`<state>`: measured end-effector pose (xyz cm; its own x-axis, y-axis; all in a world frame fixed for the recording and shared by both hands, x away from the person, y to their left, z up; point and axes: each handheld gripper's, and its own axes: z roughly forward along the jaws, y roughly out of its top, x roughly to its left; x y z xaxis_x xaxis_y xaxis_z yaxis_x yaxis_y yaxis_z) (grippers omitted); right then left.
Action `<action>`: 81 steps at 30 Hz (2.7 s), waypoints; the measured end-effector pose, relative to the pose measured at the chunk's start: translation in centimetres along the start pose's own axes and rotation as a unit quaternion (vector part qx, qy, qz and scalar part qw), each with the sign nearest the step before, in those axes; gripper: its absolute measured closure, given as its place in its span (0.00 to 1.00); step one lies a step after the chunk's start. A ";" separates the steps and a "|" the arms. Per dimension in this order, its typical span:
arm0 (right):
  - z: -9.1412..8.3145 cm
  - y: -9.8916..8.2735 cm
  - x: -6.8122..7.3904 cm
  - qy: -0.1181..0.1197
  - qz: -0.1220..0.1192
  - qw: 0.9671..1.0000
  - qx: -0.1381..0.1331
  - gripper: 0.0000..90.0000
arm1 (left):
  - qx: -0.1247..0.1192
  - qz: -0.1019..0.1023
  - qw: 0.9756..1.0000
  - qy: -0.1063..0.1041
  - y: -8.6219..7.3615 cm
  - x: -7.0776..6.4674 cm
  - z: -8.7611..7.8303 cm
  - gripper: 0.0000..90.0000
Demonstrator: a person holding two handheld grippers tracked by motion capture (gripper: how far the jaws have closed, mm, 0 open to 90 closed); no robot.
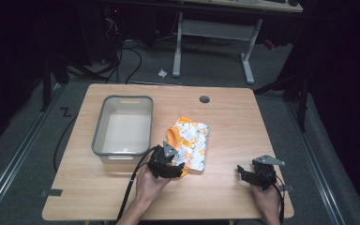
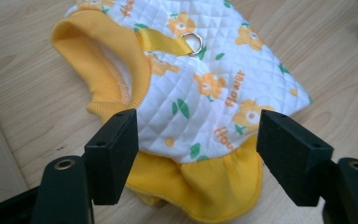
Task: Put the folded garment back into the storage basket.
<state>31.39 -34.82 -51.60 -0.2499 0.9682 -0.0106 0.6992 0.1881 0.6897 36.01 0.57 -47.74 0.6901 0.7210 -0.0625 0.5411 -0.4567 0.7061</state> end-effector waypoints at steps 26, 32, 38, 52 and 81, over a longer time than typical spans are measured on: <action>0.0 0.0 0.0 0.000 -0.003 1.000 -0.001 0.33 | 0.017 -0.056 0.998 0.027 3.3 1.9 3.9 0.29; 0.0 0.0 0.0 0.000 -0.003 1.000 0.000 0.34 | 0.027 -0.066 0.996 0.046 3.2 2.3 4.9 0.29; 0.0 0.0 0.0 0.000 -0.003 1.000 -0.001 0.34 | 0.049 -0.073 0.995 0.048 2.7 2.8 6.2 0.27; 0.0 0.0 0.0 0.000 -0.004 1.000 -0.001 0.34 | 0.061 -0.075 0.994 0.044 2.5 2.9 7.4 0.18; 0.0 0.0 0.0 0.001 -0.005 1.000 -0.001 0.34 | 0.026 -0.069 0.997 -0.027 3.2 2.3 5.4 0.81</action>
<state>31.40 -34.82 -51.61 -0.2582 0.9660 -0.0154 0.6954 0.1969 0.6911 41.96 -2.08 -49.43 0.6309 0.7507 -0.1961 0.6564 -0.3817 0.6507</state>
